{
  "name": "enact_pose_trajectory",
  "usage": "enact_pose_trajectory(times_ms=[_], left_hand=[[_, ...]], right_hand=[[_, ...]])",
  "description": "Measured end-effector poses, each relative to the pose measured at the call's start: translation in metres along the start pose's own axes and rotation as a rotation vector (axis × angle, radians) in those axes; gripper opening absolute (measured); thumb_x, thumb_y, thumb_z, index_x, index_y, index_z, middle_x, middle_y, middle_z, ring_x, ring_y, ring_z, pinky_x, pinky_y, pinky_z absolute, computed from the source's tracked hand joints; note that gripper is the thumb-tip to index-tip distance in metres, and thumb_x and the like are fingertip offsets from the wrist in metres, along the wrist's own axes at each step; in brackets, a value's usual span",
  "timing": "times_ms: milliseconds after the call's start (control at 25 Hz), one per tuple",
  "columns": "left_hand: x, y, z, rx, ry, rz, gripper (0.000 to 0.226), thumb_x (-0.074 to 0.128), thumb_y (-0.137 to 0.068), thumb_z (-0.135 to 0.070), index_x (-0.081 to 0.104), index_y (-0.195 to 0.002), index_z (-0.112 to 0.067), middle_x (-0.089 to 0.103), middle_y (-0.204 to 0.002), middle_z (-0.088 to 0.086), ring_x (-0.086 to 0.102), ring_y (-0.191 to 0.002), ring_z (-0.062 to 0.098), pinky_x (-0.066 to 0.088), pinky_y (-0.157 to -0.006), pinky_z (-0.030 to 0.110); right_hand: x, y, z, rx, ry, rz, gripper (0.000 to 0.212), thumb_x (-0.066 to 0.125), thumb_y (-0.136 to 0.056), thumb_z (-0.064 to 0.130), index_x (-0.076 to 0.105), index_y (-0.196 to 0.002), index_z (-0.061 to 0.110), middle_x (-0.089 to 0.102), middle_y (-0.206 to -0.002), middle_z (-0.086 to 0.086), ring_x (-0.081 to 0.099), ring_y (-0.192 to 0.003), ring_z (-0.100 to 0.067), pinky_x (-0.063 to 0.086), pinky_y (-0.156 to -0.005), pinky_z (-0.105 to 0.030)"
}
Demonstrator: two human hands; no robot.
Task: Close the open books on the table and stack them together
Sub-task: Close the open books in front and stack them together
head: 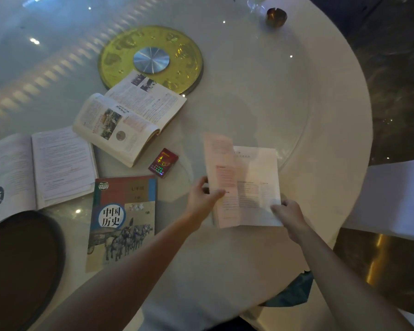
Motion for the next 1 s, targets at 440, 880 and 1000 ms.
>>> enact_pose_trajectory(times_ms=[440, 880, 1000], left_hand=[[0.058, -0.011, 0.010, 0.003, -0.305, 0.146, 0.033, 0.070, -0.091, -0.037, 0.069, -0.117, -0.016, 0.072, -0.101, 0.000, 0.067, -0.084, 0.007, 0.053, -0.067, 0.020], [0.012, -0.026, 0.044, -0.195, -0.348, -0.032, 0.036, 0.073, -0.083, -0.031, 0.064, -0.106, -0.006, 0.071, -0.101, 0.011, 0.069, -0.089, 0.025, 0.058, -0.073, 0.036], [0.005, -0.020, 0.044, -0.191, -0.274, -0.027, 0.015, 0.070, -0.089, -0.019, 0.056, -0.091, -0.014, 0.069, -0.096, 0.013, 0.068, -0.080, 0.026, 0.057, -0.067, 0.038]], right_hand=[[0.022, 0.011, -0.022, 0.053, -0.141, 0.096, 0.025, 0.051, -0.094, 0.013, 0.075, -0.103, 0.014, 0.076, -0.107, -0.012, 0.072, -0.099, -0.032, 0.062, -0.085, -0.053], [0.027, 0.011, -0.031, 0.043, -0.266, -0.025, 0.045, 0.043, -0.104, 0.048, 0.070, -0.088, 0.017, 0.070, -0.083, 0.002, 0.064, -0.079, -0.017, 0.048, -0.068, -0.032], [0.029, 0.014, -0.028, -0.049, -0.246, 0.039, 0.017, 0.058, -0.096, 0.024, 0.069, -0.092, 0.011, 0.072, -0.085, -0.008, 0.065, -0.082, -0.028, 0.047, -0.070, -0.037]])
Point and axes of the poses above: each hand's wrist, its own y-axis away from the middle knuckle, its own x-axis out of the palm, z = x × y, the point moved 5 cm from there along -y, towards the middle knuckle
